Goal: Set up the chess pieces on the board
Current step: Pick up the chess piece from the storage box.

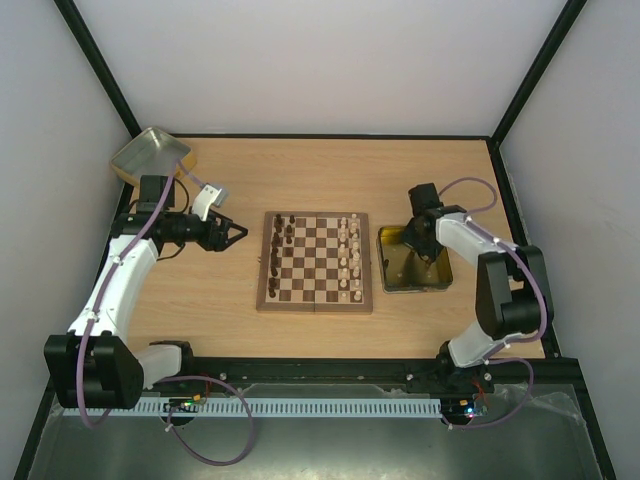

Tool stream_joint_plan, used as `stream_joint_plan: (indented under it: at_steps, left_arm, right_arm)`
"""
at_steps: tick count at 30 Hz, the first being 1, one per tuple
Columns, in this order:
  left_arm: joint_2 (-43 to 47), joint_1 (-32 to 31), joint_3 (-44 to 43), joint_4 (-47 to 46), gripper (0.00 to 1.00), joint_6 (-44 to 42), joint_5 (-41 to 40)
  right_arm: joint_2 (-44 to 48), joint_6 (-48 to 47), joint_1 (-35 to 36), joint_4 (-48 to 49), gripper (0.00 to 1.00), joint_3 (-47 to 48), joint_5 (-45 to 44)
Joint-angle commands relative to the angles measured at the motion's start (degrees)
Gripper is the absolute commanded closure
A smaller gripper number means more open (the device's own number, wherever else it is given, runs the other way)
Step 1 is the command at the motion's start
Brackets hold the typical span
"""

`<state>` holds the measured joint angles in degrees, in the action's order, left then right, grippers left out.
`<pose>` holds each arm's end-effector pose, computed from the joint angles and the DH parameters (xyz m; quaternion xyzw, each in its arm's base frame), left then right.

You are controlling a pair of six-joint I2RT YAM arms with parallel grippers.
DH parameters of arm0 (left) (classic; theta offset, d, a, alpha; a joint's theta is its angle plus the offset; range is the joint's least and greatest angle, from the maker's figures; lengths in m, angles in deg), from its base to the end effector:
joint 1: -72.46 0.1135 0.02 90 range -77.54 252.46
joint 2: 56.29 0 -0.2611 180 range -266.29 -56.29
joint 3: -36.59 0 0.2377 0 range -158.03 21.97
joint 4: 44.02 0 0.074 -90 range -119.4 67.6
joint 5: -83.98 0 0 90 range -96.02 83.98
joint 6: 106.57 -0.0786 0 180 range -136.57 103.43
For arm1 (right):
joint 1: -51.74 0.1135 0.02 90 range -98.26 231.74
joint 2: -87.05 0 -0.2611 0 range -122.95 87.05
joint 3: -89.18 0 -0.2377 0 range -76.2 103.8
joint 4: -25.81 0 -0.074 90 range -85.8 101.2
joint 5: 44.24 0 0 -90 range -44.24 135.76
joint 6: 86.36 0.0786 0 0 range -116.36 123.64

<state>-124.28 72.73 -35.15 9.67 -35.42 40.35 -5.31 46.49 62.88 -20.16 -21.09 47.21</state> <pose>0.2421 -0.0558 0.2730 0.2725 0.8305 -0.3125 0.3719 0.2997 0.0610 0.1409 0.2662 0.9458 0.0953 0.1598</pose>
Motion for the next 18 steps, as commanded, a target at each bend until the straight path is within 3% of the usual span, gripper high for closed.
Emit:
stream_joint_plan:
  at_steps: [1, 12, 18]
  left_arm:
    - [-0.02, -0.25, 0.72, -0.41, 0.36, -0.06, 1.27]
    - [0.22, -0.27, 1.14, -0.76, 0.36, 0.11, 0.87]
    - [0.35, -0.21, 1.97, -2.16, 0.36, 0.52, -0.80]
  right_arm:
    - [6.73, -0.75, -0.25, -3.65, 0.98, 1.61, 0.71]
    - [16.22, -4.66, 8.11, -13.25, 0.98, 7.39, 0.49]
    - [11.56, -4.20, 19.70, -16.15, 0.98, 15.25, -1.04]
